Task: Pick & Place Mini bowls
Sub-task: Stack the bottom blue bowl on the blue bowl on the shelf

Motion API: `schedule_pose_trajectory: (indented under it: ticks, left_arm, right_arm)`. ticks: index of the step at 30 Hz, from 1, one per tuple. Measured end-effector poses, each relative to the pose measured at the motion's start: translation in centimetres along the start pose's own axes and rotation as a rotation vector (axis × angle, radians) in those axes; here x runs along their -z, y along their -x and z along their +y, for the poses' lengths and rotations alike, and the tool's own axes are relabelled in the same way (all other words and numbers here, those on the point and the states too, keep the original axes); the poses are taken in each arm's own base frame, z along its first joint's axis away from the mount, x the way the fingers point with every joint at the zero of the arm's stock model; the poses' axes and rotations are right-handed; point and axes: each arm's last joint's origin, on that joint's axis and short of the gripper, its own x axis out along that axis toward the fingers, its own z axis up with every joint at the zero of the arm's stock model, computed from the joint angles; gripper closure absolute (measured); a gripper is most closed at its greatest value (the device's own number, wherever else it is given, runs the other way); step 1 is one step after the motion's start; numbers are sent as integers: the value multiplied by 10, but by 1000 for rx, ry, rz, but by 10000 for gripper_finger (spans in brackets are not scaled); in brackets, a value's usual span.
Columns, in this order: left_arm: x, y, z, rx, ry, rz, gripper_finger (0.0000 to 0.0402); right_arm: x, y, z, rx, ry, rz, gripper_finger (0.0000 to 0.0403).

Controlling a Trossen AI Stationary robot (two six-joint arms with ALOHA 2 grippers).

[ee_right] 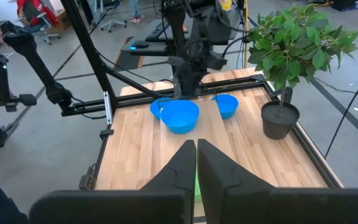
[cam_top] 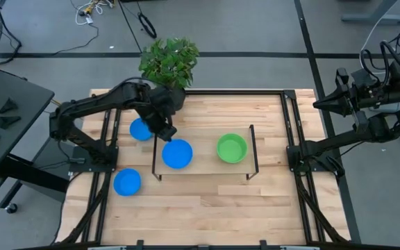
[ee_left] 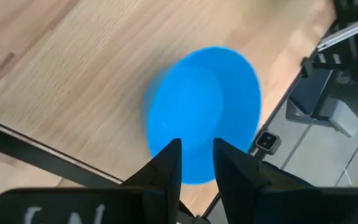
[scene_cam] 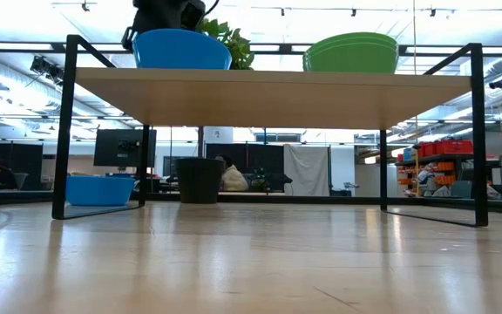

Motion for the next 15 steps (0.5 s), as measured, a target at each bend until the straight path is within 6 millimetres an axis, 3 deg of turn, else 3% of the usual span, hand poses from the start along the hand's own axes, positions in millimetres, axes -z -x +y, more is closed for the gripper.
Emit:
schedule_pose_trajectory:
  ticks: [15]
  left_arm:
    - [17,38,-53,104,-199,-108,305]
  right_arm:
    - [0,0,0,-1,0,0,382]
